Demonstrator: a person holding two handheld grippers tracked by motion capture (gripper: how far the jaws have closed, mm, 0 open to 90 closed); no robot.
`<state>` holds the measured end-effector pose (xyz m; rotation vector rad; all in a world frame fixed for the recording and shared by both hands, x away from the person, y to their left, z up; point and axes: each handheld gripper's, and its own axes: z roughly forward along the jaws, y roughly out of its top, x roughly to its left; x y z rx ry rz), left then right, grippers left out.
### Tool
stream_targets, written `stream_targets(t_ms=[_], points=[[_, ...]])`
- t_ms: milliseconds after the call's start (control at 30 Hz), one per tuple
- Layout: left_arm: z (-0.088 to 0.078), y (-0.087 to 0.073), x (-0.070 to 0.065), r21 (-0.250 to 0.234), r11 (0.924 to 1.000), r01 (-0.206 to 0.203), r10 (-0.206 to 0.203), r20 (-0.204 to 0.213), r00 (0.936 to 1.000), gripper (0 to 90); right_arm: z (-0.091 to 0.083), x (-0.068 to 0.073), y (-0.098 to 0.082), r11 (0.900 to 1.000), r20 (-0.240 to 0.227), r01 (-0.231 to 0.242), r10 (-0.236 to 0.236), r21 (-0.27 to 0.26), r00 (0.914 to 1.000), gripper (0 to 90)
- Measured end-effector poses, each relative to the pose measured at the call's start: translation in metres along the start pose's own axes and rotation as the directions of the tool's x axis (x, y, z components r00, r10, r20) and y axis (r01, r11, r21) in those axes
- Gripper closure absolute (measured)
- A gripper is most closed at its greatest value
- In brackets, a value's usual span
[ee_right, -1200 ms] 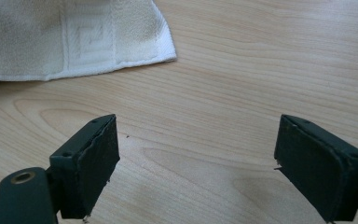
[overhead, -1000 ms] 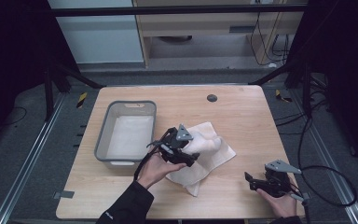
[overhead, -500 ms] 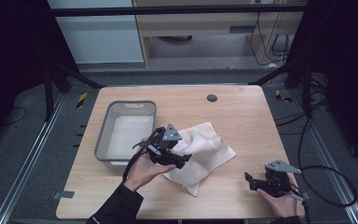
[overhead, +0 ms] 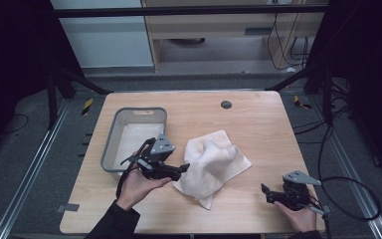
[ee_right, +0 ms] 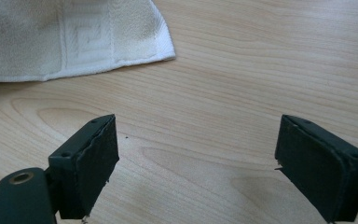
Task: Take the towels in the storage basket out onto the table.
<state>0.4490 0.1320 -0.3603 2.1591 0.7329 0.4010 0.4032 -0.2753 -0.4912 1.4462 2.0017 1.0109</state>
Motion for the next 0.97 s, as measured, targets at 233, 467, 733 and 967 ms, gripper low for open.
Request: stream_targets(t_ms=[233, 467, 733, 967], points=[[-0.020, -0.020, 0.015, -0.057, 0.9972, 0.049, -0.053, -0.069, 0.9962, 25.9, 0.000, 0.000, 0.000, 1.000, 0.002, 0.001, -0.001, 0.000, 1.0000, 13.0], [-0.039, -0.045, 0.029, -0.110, 0.9860, 0.126, -0.139, -0.127, 0.9821, 25.4, 0.000, 0.000, 0.000, 1.000, 0.003, 0.003, -0.003, 0.000, 1.0000, 12.8], [-0.055, -0.066, 0.043, -0.150, 0.9746, 0.166, -0.191, -0.172, 0.9665, 25.4, 0.000, 0.000, 0.000, 1.000, 0.009, 0.009, -0.009, -0.004, 0.9999, 12.6], [-0.067, -0.088, 0.051, -0.168, 0.9653, 0.200, -0.235, -0.222, 0.9462, 25.4, 0.000, 0.000, -0.001, 1.000, 0.011, 0.016, -0.016, -0.007, 0.9998, 12.1]])
